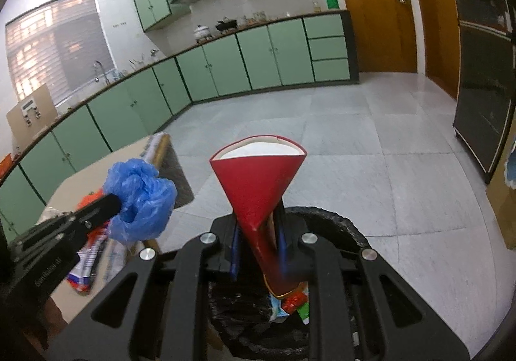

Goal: Collect trash
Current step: 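Carry the blue bag and red cup over the black bin with both tools, then open both tools to drop the bag and cup into the bin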

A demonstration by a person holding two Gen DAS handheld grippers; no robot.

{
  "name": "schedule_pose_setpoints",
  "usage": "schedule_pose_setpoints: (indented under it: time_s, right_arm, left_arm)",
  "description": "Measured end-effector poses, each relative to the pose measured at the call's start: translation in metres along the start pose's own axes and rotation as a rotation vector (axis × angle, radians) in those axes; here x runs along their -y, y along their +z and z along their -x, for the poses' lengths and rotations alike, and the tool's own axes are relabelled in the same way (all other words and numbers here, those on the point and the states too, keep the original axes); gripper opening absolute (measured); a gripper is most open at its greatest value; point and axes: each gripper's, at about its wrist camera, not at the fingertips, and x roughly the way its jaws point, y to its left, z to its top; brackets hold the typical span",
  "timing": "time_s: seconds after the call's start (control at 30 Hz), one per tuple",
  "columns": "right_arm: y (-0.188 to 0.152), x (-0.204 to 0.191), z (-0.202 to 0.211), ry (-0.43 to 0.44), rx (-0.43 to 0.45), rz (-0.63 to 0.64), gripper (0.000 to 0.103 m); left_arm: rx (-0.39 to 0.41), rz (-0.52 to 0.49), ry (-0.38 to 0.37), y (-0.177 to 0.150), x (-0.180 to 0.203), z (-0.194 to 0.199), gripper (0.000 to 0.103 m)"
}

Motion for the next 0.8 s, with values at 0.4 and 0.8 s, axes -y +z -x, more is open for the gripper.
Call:
schedule_pose_setpoints:
  time_s: [0.4,0.8]
  right_arm:
    - [-0.015,0.037,-0.046,-0.059,-0.074,-0.058,0.046]
    - [-0.010,0.042,-0.025,-0.161,-0.005,-0.069,0.091]
  left_arm:
    - [-0.101,-0.032,-0.045,0.001,0.019,-0.050,0.003]
    - [-0.022,0.008,0.010,0.016,-0.003,-0.021,0.057]
